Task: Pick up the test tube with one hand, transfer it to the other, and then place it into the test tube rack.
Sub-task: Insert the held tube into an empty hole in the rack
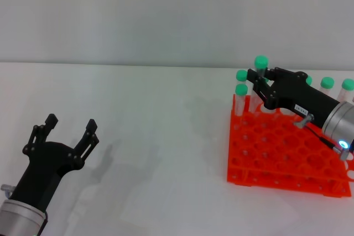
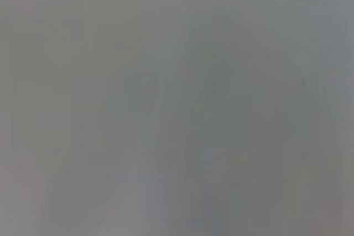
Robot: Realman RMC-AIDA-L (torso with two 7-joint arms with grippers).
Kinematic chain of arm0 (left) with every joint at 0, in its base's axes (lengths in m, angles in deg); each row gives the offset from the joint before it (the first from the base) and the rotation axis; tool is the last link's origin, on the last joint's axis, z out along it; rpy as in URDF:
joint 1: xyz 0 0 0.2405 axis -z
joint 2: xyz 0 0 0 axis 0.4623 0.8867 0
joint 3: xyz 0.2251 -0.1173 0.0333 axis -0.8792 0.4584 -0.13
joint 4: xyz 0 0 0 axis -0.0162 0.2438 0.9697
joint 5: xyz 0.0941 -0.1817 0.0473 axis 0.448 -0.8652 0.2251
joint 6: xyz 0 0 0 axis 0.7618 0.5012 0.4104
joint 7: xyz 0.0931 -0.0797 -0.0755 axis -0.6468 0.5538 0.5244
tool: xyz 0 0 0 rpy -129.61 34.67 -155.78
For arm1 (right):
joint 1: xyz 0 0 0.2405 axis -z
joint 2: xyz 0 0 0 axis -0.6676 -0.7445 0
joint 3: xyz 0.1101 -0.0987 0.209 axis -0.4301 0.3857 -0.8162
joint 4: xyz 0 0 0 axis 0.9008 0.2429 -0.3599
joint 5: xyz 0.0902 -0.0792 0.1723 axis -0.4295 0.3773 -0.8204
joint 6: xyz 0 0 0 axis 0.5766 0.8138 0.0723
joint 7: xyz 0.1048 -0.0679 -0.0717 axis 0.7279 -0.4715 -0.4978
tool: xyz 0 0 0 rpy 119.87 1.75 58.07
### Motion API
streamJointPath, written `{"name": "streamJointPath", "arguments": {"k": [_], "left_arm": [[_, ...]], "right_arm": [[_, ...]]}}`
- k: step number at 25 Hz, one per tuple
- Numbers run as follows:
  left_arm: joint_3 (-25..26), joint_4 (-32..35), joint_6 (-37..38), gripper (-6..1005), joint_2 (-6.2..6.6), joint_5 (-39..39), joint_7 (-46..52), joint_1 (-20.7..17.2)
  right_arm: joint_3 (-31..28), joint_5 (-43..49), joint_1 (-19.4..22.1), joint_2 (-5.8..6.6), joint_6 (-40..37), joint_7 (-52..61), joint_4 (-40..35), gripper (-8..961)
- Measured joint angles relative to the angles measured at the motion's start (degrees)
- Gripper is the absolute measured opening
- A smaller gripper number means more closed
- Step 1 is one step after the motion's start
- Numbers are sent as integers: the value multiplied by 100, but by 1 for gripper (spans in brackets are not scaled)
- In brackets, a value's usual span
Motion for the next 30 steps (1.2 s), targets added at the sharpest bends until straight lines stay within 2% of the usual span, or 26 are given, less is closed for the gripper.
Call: {"name": "streamJointPath", "arguments": {"k": [23,30], "left_arm": [[1,-15,16,890,5,10,10,37],[1,-15,51,890,13,7,10,131]], "right_arm": [[-267,23,66,0,585,-469,236,202],[-241,81,90,0,659,-477,297,261]]}}
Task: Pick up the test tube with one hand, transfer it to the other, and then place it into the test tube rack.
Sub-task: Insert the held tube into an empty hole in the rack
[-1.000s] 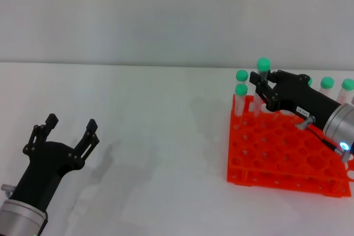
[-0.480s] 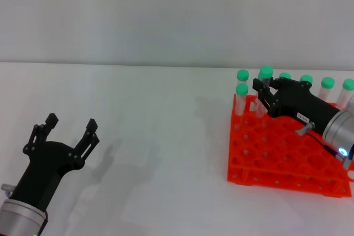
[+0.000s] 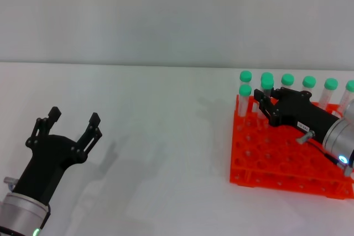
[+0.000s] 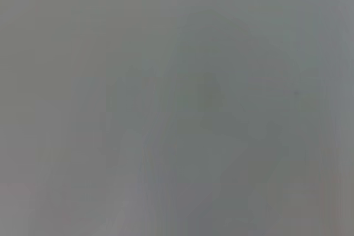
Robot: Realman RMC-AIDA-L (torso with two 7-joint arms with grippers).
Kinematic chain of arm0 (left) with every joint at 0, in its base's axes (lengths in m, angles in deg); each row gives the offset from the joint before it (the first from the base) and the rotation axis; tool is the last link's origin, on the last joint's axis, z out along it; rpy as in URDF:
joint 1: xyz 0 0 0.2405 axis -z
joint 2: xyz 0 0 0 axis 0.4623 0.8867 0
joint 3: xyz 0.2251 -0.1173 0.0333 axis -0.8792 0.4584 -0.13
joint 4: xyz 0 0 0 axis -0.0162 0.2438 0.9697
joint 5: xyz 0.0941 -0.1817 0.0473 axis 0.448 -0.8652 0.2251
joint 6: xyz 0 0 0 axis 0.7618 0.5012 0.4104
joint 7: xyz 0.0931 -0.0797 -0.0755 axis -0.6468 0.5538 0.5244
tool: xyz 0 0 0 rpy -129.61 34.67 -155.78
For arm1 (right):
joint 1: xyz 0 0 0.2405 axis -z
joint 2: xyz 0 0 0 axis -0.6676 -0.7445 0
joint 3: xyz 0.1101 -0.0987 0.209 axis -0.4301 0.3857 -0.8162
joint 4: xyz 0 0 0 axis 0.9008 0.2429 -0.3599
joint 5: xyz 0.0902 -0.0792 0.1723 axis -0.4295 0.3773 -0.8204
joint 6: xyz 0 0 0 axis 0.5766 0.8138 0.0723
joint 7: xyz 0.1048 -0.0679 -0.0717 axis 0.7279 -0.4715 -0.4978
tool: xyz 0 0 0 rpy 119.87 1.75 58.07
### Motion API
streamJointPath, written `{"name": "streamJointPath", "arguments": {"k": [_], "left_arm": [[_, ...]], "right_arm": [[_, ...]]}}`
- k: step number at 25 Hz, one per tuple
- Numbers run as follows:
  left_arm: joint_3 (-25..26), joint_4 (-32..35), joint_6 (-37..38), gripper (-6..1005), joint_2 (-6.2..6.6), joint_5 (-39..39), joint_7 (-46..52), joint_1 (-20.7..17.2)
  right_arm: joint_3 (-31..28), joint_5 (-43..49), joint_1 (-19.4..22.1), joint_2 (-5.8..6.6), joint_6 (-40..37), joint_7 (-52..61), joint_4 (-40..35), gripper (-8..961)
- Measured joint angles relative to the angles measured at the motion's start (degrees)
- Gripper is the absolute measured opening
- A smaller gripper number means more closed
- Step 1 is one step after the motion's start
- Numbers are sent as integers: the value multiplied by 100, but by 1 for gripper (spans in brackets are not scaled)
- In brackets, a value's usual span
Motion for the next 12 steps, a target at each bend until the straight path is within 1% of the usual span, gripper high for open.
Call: {"name": "streamJointPath", "arguments": {"k": [8,10,12], "left_arm": [[0,-6,15,890,12,-12,0,29],[0,-7,15,890,13,-14,0,34],[0,-8,18,890,12,-20,0,35]], "right_arm": [[31,7,74,0,-62,22,-24,328],[27,7,137,1,-169,37,-46,344],[8,5,268,11,-437,83,-74,361]]}}
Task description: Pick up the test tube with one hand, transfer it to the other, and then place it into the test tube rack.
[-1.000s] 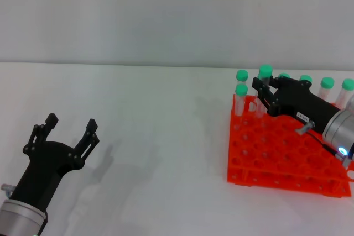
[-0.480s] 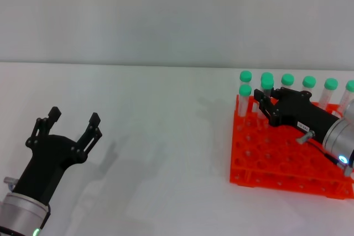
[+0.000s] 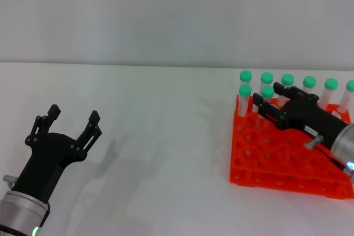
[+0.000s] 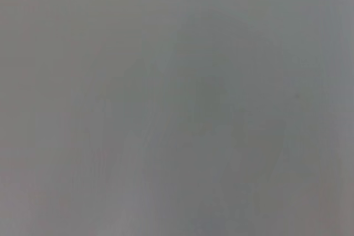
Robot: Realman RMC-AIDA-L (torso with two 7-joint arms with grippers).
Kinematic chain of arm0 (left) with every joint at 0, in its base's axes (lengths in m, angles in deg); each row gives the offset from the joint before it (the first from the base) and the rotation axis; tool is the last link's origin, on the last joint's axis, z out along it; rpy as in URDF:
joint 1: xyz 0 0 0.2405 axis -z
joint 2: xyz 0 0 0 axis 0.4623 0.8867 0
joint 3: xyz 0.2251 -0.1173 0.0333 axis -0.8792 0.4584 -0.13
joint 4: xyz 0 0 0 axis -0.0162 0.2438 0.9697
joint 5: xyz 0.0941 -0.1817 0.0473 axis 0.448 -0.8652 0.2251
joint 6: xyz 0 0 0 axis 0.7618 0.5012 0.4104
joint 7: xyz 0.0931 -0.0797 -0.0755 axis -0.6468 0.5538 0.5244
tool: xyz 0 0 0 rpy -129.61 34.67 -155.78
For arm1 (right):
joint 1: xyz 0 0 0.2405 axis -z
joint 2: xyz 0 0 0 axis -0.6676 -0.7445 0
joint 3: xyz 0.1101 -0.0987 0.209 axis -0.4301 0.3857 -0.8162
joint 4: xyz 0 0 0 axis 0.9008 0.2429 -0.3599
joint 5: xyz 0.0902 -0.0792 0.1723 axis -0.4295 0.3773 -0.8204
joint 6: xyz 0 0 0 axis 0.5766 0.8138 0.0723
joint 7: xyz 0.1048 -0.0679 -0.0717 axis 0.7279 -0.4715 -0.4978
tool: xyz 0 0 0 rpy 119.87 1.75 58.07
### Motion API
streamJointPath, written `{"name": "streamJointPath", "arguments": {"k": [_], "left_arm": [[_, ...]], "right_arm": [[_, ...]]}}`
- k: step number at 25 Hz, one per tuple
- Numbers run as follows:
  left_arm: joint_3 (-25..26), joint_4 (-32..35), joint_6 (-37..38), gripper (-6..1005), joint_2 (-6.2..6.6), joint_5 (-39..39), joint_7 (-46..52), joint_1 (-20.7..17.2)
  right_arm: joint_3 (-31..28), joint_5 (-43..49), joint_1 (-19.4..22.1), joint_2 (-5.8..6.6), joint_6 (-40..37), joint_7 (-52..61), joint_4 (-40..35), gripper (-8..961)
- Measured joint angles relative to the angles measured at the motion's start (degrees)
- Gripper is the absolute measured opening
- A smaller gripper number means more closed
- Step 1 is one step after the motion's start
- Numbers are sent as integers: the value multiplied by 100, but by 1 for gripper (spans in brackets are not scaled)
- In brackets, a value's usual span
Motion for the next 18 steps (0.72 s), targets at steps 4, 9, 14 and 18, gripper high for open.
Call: {"name": "streamJointPath", "arguments": {"k": [4,9,14,18], "left_arm": [[5,-11,0,890,0,-16,0,17],[18,-38,1,890,-2,-183,-19,90],[18,-104,1,890,-16,-342,-10,175],[18,-150,-19,890,-18,-552,-5,215]], "right_arm": [[-10,-33,490,39,-669,404,-360,553],[-25,-342,1309,41,-1390,766,-1055,733],[-29,-1466,1926,47,-1278,237,-1352,843],[-28,-2350,2043,43,-687,-517,-1284,873]]}}
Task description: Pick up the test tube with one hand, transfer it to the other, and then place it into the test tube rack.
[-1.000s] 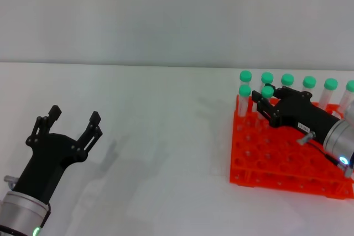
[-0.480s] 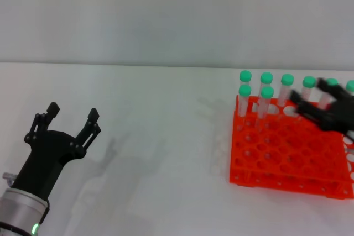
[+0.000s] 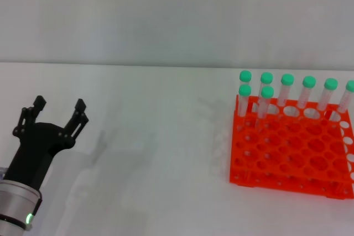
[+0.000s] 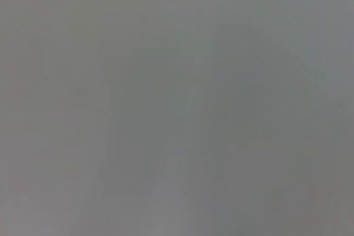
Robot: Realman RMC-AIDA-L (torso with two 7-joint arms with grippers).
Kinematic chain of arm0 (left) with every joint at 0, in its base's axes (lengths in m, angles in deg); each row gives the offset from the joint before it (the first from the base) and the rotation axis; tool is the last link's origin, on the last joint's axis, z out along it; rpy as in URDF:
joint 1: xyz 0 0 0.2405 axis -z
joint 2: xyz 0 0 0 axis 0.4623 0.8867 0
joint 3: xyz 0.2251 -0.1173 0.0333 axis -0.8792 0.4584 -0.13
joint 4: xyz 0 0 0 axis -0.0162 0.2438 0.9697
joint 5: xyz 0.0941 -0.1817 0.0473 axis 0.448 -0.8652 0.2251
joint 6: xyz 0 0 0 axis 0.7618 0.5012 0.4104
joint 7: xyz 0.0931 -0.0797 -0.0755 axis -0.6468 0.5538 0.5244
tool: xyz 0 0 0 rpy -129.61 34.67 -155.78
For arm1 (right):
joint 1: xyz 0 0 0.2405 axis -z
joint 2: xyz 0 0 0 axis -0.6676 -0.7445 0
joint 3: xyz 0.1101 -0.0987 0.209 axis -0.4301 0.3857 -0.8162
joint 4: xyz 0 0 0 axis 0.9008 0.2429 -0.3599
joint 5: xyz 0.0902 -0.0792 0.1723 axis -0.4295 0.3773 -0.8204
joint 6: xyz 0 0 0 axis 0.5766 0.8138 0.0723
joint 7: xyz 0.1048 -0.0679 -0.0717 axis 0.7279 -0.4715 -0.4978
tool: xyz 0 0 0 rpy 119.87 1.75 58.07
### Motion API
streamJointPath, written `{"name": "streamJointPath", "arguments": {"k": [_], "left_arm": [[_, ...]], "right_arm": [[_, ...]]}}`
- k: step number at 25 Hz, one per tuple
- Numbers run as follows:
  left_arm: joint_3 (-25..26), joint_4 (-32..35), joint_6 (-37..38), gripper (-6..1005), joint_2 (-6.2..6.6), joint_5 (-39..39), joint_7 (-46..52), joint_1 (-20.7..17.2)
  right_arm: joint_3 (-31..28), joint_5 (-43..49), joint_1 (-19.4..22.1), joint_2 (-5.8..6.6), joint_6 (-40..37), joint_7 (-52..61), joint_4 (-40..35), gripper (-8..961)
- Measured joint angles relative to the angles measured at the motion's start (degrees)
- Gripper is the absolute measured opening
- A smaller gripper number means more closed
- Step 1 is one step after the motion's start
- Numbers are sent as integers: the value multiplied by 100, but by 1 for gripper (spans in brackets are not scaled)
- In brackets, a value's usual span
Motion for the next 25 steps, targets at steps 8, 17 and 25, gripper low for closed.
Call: {"name": "streamJointPath", "arguments": {"k": [8,17,25], "left_arm": [[0,-27,-25,890,0,-146,4,16],[0,-62,-25,890,-9,-206,181,17],[0,-70,-45,890,-2,-217,181,55]], "right_arm": [[2,-187,-25,-12,509,-150,65,872],[2,-199,-60,-25,570,-154,134,872],[1,-331,-78,-28,606,-155,212,873]]}}
